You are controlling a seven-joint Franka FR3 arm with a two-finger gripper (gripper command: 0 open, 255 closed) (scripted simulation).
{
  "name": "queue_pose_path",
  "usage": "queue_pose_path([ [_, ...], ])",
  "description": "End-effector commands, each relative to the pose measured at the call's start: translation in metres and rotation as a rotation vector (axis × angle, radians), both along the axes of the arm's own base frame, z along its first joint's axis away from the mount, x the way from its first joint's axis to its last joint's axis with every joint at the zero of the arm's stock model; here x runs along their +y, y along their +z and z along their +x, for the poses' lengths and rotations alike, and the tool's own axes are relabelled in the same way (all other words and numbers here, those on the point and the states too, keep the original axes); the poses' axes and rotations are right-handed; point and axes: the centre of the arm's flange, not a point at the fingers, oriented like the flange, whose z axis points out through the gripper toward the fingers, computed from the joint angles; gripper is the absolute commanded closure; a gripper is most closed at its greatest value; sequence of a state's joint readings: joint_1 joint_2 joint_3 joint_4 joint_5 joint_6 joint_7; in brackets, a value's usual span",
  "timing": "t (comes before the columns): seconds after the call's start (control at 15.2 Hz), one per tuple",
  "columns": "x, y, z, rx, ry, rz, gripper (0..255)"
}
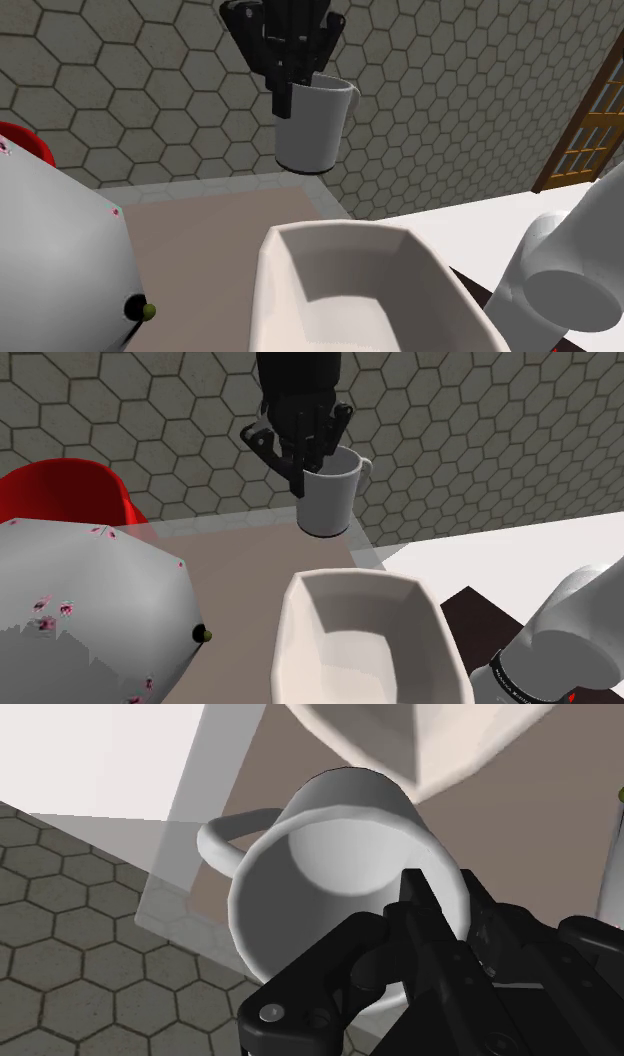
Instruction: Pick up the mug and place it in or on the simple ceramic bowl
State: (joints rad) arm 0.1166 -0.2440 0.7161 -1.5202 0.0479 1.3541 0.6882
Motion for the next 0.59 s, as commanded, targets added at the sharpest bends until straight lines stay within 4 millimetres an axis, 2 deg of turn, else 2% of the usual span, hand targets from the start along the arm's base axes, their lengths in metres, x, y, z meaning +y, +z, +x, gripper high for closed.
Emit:
queue_pose_path([
  [0.0, 0.002, 0.004, -0.029, 0.001, -0.001, 0.000, 255],
  [0.46, 0.009, 0.017, -0.120, 0.001, -0.001, 0.000, 255],
  [0.53, 0.010, 0.019, -0.138, 0.001, -0.001, 0.000, 255],
])
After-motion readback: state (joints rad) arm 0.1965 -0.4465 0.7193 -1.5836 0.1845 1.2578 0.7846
